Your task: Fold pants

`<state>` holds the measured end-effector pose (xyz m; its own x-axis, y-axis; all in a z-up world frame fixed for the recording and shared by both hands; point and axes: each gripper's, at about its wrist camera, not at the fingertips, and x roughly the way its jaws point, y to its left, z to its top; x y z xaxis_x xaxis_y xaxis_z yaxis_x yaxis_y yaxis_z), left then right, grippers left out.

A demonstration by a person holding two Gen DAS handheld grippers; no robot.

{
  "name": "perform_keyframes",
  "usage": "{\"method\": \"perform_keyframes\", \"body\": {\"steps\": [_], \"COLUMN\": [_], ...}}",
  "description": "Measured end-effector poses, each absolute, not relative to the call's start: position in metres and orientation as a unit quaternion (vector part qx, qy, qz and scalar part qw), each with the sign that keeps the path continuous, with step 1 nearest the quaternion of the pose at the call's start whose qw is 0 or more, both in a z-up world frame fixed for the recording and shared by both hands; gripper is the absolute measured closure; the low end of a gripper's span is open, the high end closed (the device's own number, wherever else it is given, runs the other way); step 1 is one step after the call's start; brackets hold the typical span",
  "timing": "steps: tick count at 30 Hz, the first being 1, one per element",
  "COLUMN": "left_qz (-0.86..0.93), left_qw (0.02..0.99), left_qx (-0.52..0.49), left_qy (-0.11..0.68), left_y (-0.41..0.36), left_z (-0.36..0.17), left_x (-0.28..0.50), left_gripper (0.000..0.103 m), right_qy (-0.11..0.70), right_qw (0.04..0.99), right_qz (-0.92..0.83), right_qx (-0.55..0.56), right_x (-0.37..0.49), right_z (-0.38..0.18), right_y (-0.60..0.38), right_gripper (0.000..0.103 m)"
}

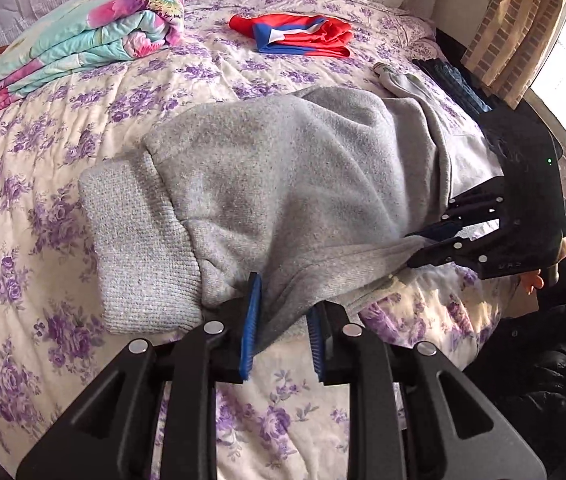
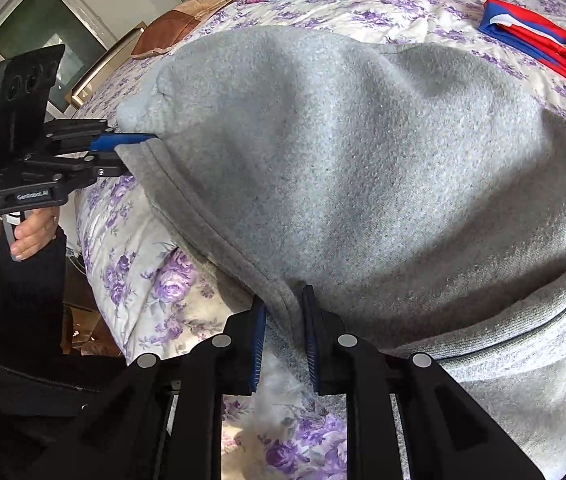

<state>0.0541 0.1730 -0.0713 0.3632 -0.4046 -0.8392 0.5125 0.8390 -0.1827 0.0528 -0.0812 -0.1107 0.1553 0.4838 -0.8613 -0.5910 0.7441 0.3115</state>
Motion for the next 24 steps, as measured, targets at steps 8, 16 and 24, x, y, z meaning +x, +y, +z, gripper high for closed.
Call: {"method": "perform_keyframes", "body": {"steps": [8,16,24], "left_qz": [-0.265,-0.227,-0.159], "left_qw": [0.854,0.868,0.838], "left_qx": [0.082,-0.007,0.005], "left_qy": [0.44,0.442,0.522], "left_y": [0.173,0.128,0.091], "left_z": [-0.027,-0.015,-0.101], "left_x": [0.01,0.045,0.062], "left_gripper": [0.02,0.024,0.092], "right_qy": [0.534,0.524,0.498], "right_qw": [0.767,0.769,0.805], "right_qz": [0.355,0.364,0.322], "right_qx": [-0.039,-0.046,-0.009], "right_x": [0.049,0.037,0.03], "right_z": [-0.114,-0.108,-0.056], "right_y": [-0.084,-0.08,-0.109], "right_gripper": [0.084,0.06,0.057]}}
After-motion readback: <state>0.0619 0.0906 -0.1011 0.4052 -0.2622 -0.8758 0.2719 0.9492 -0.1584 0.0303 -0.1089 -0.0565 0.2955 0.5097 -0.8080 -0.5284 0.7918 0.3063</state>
